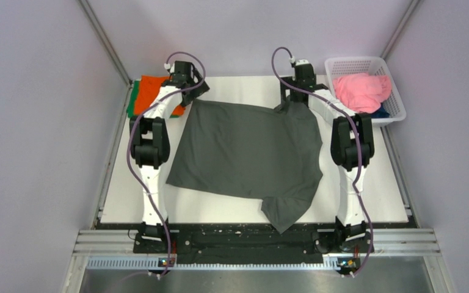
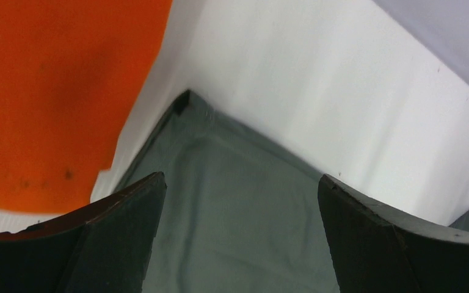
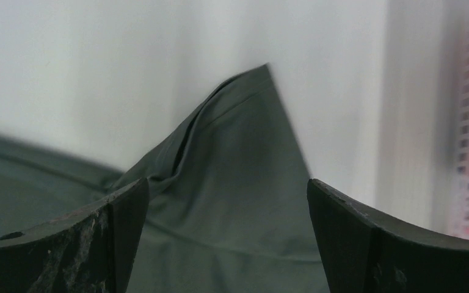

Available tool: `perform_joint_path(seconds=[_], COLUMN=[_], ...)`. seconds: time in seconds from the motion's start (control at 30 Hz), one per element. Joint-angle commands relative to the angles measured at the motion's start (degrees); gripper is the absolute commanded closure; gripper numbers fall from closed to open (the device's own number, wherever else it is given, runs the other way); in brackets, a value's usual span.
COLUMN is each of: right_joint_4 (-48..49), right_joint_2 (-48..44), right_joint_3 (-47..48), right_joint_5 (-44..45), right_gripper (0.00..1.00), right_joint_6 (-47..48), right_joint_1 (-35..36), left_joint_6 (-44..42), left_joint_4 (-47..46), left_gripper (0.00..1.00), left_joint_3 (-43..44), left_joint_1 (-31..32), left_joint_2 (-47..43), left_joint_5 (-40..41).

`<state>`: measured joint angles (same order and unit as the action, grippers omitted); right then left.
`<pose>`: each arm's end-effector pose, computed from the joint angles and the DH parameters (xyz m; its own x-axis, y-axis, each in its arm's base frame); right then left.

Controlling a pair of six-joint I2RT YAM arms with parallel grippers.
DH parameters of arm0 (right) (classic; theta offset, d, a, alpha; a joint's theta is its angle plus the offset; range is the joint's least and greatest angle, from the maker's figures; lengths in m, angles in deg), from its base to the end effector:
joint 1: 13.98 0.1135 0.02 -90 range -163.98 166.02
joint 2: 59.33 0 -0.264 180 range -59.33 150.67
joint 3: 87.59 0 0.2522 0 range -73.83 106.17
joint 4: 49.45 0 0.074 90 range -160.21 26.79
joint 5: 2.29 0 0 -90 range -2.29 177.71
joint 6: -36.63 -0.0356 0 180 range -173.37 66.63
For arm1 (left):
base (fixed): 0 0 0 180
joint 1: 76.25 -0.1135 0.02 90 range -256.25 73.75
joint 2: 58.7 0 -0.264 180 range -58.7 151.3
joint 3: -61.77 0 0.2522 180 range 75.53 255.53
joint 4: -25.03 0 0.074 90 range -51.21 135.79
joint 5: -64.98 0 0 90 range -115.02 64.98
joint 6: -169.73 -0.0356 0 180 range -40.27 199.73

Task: Fold and stack the t-shirts
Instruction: Flatten out the tshirt

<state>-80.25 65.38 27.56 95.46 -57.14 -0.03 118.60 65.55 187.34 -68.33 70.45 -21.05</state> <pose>0.4886 0.1164 0.2179 -0.6363 -0.0909 -0.7661 -0.0975 0.9945 -0.0370 0.5124 -0.0688 0.2263 -0.5920 -0.5497 -0.5893 -0.3639 0.8348 -0.4132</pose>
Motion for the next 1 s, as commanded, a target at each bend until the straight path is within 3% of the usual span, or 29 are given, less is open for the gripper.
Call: perform_joint_path(seconds=[0.0,0.27,0.43,0.73,0.83,0.97], right_joint_4=[2.1,4.0,7.6,5.8,3.2,-0.2], right_joint_2=[-3.7,4.6,10.3,22.4,20.7,11.1], right_joint_3=[-5.9,-0.1,6.2,28.3,29.4,21.0], right_joint_5=[-17.9,-23.3,-23.0,-18.8,-16.9,-10.1], right_gripper=[0.01,0.01,0.01,0.01,0.01,0.01], right_joint_6=[-7.2,-11.5,-12.7,-16.3,-16.6,-13.8], right_joint_1=[-0.3,0.0,0.8,0.8,0.7,0.6], left_joint_6=[-2.0,-0.6,2.0,3.1,3.2,2.7], left_joint_4=[-2.7,-2.1,1.9,3.0,3.7,4.3], left_gripper=[0.01,0.01,0.01,0.01,0.01,0.01], left_joint_3=[-9.6,-23.4,-25.5,-25.8,-25.4,-25.1], left_joint_1=[4.0,6.2,6.3,6.3,6.3,6.3], left_joint_2=[-12.1,-18.9,-18.4,-17.3,-16.8,-16.8], left_joint_5=[0.1,2.8,5.7,4.1,4.3,4.6])
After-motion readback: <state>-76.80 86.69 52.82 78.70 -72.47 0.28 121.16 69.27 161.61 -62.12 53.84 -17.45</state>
